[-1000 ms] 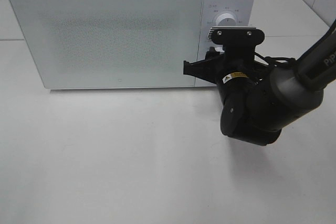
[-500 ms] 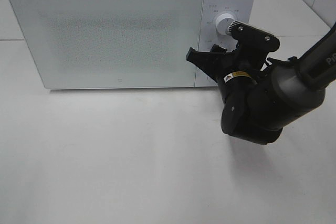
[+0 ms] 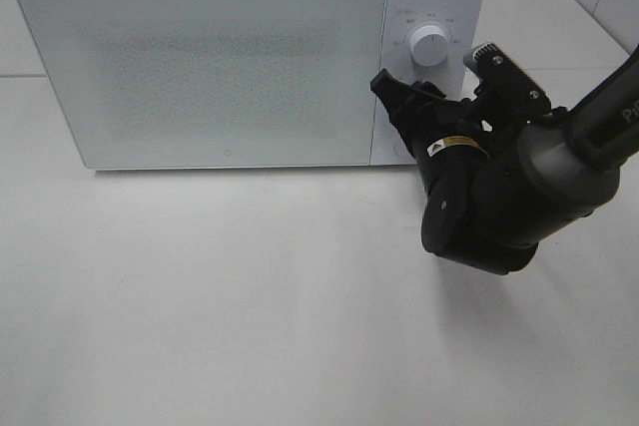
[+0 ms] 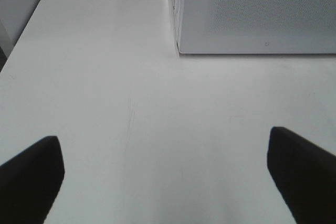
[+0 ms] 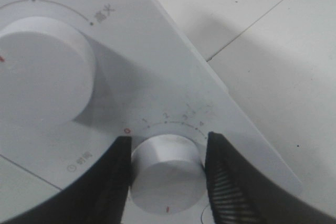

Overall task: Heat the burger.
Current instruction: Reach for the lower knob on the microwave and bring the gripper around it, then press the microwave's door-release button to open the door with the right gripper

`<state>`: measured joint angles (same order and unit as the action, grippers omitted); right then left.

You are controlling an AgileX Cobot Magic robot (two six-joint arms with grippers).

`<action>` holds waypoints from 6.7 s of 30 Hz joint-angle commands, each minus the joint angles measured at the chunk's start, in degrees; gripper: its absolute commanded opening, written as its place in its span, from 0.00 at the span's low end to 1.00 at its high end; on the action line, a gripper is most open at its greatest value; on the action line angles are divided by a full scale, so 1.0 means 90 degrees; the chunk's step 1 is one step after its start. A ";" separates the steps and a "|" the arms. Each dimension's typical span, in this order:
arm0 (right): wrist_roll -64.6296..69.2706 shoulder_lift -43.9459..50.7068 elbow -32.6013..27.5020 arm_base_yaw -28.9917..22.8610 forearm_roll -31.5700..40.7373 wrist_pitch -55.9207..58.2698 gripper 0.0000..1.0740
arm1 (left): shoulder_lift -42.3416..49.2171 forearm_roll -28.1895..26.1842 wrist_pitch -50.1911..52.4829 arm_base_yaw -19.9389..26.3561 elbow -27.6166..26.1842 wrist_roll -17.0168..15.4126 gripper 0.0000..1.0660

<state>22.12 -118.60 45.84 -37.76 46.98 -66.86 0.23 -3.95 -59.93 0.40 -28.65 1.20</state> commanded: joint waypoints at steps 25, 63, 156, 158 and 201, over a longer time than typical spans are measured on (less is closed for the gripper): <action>0.3635 -0.0032 0.0032 -0.0025 -0.0369 0.1229 0.04 | 0.0146 -0.0032 0.0057 0.0000 0.0019 -0.0019 0.99; 0.6697 -0.0025 0.0032 -0.0025 -0.0637 0.0477 0.07 | 0.0146 -0.0032 0.0057 0.0000 0.0019 -0.0019 0.99; -0.3902 0.4284 0.0210 0.0936 -0.4043 1.2783 0.71 | 0.0146 -0.0032 0.0057 0.0000 0.0019 -0.0006 0.99; -0.3902 0.4367 0.0242 0.0936 -0.4043 1.2942 0.71 | 0.0146 -0.0032 0.0057 0.0000 0.0019 -0.0006 0.99; -0.2979 1.1784 -0.1445 0.3610 -0.4686 1.4706 0.72 | 0.0146 -0.0032 0.0057 0.0000 0.0019 -0.0006 0.99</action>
<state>-5.61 -16.04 34.55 -6.65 4.93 66.29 0.23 -3.95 -59.87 0.40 -28.65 1.20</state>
